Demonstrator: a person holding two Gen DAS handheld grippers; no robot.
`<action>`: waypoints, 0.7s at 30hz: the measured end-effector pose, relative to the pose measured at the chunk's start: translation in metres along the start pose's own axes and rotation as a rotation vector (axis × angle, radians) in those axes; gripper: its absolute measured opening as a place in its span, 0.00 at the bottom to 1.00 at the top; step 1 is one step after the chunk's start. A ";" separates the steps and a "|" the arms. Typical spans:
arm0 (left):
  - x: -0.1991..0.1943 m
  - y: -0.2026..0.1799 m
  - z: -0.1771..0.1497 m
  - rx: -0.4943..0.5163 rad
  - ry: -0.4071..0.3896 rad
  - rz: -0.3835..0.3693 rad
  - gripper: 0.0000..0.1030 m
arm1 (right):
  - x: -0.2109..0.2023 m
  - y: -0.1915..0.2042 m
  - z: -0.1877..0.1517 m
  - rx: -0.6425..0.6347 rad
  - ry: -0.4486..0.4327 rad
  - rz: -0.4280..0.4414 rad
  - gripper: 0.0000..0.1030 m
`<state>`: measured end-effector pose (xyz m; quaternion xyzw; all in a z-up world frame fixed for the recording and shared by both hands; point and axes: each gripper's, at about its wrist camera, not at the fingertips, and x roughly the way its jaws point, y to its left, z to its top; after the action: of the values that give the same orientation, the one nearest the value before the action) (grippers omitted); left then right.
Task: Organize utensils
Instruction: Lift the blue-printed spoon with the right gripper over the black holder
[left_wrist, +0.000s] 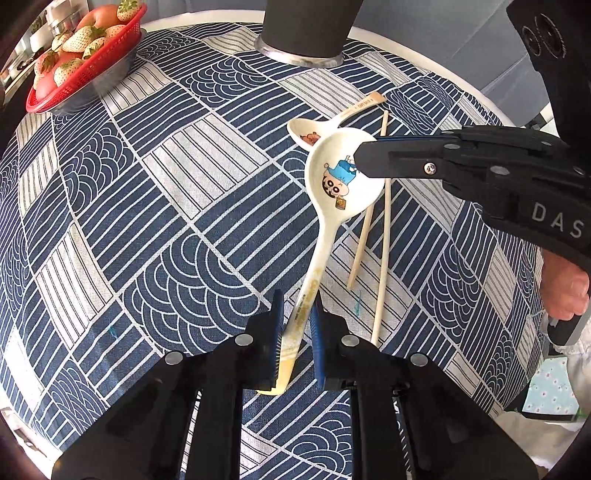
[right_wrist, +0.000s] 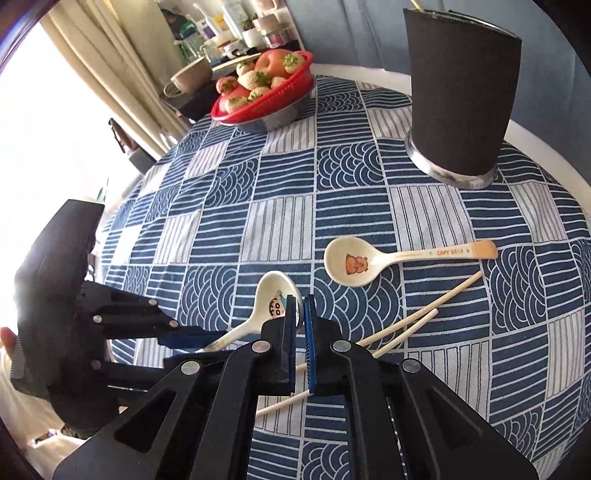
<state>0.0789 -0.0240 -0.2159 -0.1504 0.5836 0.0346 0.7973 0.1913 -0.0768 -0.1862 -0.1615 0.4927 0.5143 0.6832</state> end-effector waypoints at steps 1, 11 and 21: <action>-0.002 -0.001 0.003 0.005 0.002 -0.001 0.14 | -0.003 0.000 0.002 0.000 -0.011 0.001 0.04; -0.045 -0.006 0.053 0.096 -0.076 0.011 0.14 | -0.046 -0.001 0.034 0.023 -0.164 -0.033 0.05; -0.093 -0.019 0.112 0.189 -0.152 -0.019 0.15 | -0.100 -0.004 0.077 0.042 -0.296 -0.116 0.05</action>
<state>0.1567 0.0007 -0.0943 -0.0770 0.5206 -0.0170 0.8501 0.2353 -0.0770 -0.0681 -0.0977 0.3871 0.4816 0.7802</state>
